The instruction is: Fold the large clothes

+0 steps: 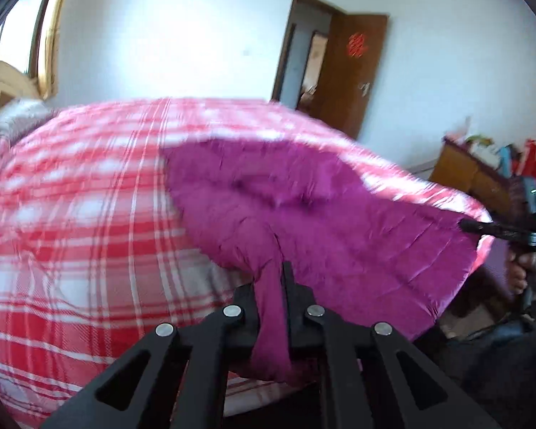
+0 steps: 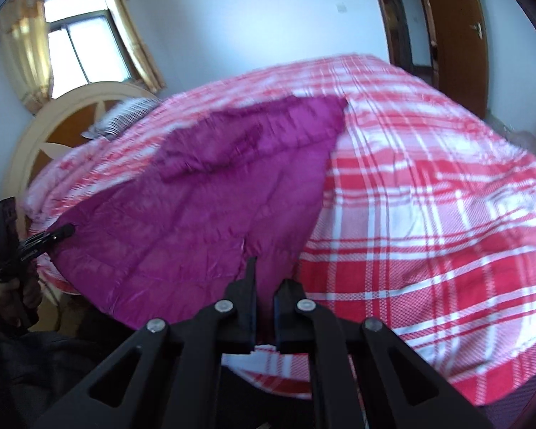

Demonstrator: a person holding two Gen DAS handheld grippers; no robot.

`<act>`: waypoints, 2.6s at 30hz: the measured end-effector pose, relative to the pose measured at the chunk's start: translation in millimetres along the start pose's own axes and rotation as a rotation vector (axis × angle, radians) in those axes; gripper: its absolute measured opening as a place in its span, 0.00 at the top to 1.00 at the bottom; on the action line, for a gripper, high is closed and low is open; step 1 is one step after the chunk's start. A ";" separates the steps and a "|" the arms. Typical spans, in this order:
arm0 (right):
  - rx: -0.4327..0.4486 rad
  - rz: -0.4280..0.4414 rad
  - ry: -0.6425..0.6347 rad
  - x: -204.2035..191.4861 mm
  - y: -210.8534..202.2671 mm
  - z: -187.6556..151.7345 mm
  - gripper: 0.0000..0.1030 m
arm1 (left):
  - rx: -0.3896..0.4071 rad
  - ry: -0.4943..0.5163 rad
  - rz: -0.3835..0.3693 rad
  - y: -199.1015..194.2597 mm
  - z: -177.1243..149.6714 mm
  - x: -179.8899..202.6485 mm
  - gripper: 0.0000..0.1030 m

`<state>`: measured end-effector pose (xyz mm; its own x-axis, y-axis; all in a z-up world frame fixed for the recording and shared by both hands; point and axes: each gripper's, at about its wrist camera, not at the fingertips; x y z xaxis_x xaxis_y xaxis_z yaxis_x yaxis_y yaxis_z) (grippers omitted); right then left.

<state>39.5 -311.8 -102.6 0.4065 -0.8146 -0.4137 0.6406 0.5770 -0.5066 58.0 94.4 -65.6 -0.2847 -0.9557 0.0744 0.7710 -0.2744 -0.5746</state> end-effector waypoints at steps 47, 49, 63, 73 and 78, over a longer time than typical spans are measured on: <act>0.138 -0.259 0.083 84.3 170.7 197.1 0.29 | -0.042 0.185 0.380 271.4 113.7 47.3 0.16; 0.198 -0.254 0.006 57.5 167.1 190.2 0.16 | -0.083 0.122 0.405 284.5 110.1 36.2 0.16; 0.054 -0.277 -0.126 45.1 266.4 175.8 0.21 | -0.055 -0.036 0.407 262.7 128.2 22.4 0.16; -0.029 -0.354 -0.041 69.8 293.4 185.1 0.21 | -0.090 0.130 0.441 324.8 144.1 46.7 0.16; -0.019 -0.339 0.050 88.2 291.6 185.2 0.21 | -0.176 0.040 0.430 357.3 139.7 24.0 0.16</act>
<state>382.8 -226.3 -146.8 0.1397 -0.9566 -0.2557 0.7214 0.2753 -0.6354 406.2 -41.4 -155.2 0.0151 -0.9731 -0.2300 0.7168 0.1709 -0.6760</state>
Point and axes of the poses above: each gripper's, at about its wrist camera, not at the fingertips, and y roughly the way its jaws point, x to its right, z to its top, and after that the axes turned 12 degrees about z, right-handed
